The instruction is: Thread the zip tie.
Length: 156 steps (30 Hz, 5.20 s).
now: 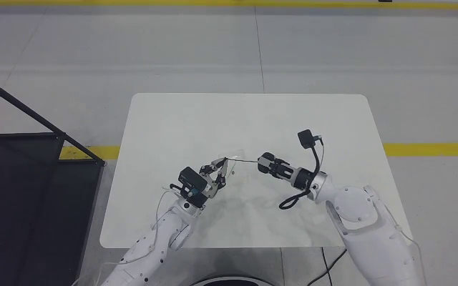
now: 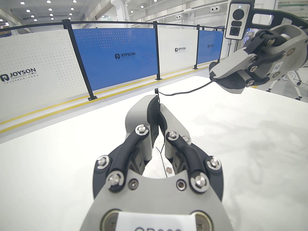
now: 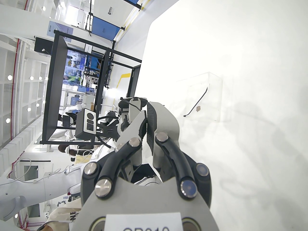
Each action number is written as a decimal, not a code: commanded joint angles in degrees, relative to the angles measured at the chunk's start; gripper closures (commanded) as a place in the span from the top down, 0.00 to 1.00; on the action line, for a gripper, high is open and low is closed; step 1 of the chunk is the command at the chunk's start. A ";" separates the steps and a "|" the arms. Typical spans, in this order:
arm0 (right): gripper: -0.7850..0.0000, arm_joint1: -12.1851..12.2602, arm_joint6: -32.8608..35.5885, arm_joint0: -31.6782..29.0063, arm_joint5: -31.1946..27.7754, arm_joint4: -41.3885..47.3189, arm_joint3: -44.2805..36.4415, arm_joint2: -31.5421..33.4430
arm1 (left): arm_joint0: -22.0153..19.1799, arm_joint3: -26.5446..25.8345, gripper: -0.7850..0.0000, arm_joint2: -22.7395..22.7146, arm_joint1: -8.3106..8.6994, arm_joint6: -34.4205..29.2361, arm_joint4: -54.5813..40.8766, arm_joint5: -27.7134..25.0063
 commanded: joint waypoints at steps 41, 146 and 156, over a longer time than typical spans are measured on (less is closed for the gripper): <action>0.00 0.02 -0.06 -0.59 -0.38 1.72 -0.22 0.78 | 1.48 -1.73 0.00 -0.92 -0.86 -2.11 4.63 3.31; 0.00 0.77 4.30 0.57 3.73 6.87 1.94 2.29 | 1.67 -0.05 0.00 -3.79 -4.08 -4.53 3.14 -3.11; 0.00 0.65 3.94 1.56 4.38 6.93 2.69 1.46 | 1.67 -0.05 0.00 -3.79 -4.08 -4.53 3.14 -3.11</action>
